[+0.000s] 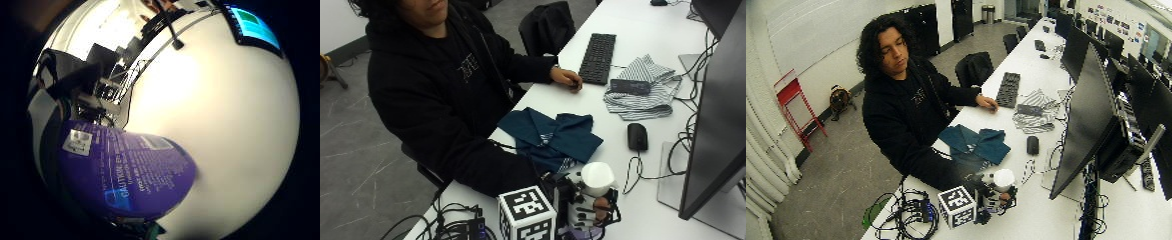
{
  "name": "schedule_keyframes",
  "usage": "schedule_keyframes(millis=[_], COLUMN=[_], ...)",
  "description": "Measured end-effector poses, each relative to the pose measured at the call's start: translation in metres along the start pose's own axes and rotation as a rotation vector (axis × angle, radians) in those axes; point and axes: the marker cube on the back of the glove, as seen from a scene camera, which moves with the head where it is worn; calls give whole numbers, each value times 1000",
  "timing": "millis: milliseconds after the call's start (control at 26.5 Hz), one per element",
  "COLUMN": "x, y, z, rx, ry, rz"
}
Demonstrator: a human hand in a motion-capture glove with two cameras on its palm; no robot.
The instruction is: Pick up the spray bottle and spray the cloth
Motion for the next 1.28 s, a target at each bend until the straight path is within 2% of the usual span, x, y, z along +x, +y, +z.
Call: schedule_keyframes(millis=[302,528,905,1282], x=[-8,-42,-121,-154], y=[-2,2,40,97], z=[-14,-31,-58,-25], rx=[-11,-95,-262,-483], ry=[34,140,447,896], rz=[-5,-107,-187,-278])
